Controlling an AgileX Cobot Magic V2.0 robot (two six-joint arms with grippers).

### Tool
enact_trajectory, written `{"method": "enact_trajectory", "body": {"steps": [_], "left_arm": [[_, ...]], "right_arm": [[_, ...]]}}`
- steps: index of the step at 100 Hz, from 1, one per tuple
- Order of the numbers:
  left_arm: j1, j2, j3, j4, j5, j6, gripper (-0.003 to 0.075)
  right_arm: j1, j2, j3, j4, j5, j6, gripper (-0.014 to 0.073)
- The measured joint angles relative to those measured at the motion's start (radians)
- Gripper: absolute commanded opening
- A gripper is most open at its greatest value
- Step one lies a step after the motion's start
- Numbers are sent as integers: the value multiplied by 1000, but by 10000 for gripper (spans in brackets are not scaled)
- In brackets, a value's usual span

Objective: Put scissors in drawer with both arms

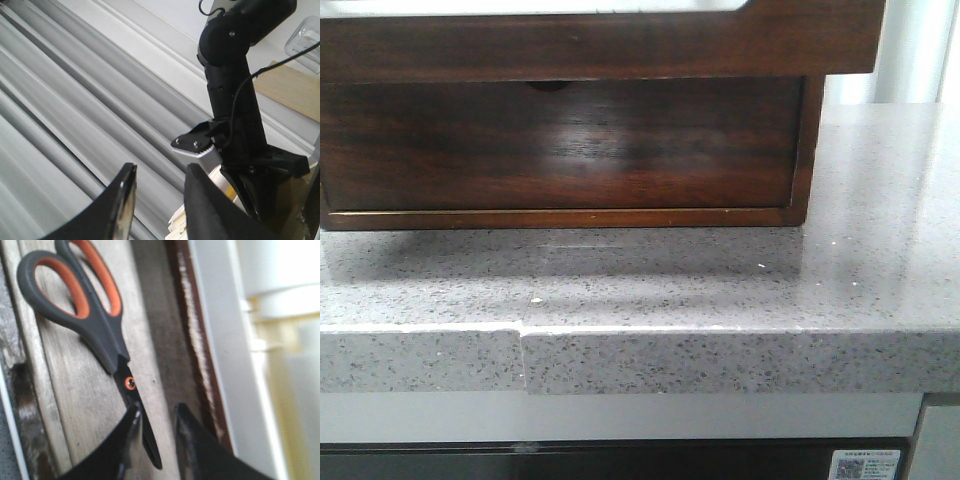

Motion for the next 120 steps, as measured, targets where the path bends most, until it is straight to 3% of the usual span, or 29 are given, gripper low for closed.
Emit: {"method": "enact_trajectory", "body": {"steps": [13, 38, 82, 103, 120], "left_arm": [[0, -28, 0, 0, 2, 0, 183], [0, -142, 0, 0, 102, -88, -22], [0, -199, 17, -37, 281, -270, -22], [0, -199, 89, -237, 301, -311, -22], [0, -199, 147, -309, 307, -314, -22]], "right_arm": [[0, -72, -4, -4, 3, 13, -62], [0, -219, -4, -4, 8, 143, -61], [0, -482, 93, -9, -30, 343, -61], [0, -658, 305, -9, -162, 386, -61], [0, -827, 541, -9, -315, 425, -61]]}}
